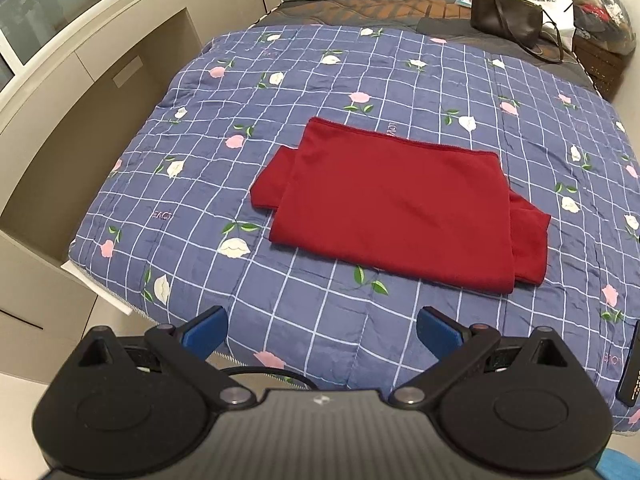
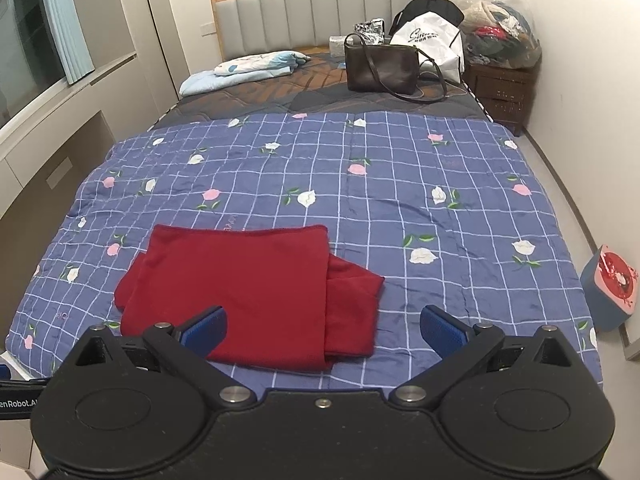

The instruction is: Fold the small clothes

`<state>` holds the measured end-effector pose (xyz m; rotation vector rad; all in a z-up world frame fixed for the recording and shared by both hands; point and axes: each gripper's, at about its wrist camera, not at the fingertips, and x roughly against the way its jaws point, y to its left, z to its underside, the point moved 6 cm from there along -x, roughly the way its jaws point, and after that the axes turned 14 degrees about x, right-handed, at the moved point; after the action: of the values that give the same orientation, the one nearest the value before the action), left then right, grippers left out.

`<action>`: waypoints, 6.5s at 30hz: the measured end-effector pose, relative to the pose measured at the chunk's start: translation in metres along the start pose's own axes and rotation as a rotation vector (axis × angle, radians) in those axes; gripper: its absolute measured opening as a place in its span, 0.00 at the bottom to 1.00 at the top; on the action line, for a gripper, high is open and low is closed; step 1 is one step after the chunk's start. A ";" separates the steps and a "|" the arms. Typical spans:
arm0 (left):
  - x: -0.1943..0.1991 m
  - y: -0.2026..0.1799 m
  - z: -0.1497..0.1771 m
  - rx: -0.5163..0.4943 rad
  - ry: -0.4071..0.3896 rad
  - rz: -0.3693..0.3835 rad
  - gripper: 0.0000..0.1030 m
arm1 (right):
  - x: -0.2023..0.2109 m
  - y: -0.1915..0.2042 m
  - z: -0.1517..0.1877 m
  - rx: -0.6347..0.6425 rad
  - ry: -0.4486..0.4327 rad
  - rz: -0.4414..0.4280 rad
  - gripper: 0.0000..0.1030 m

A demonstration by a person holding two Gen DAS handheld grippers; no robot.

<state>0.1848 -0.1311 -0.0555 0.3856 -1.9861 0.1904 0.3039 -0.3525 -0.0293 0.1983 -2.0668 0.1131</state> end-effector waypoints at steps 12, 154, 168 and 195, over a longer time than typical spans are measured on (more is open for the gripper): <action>-0.001 -0.006 0.011 -0.032 0.032 -0.011 0.99 | -0.007 -0.010 0.015 -0.035 0.061 -0.013 0.99; -0.392 0.061 -0.180 -0.056 0.316 0.172 0.75 | -0.385 0.179 0.004 0.292 0.285 0.046 1.00; -0.344 0.029 -0.187 -0.048 0.208 0.065 0.09 | -0.383 0.170 -0.001 0.333 0.405 -0.067 1.00; -0.201 -0.260 -0.035 -0.412 0.148 0.391 0.08 | -0.235 -0.055 0.154 0.197 0.554 0.093 0.99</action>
<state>0.3851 -0.3267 -0.2311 -0.2769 -1.8781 0.0483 0.2930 -0.4092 -0.3091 0.1677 -1.5107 0.3853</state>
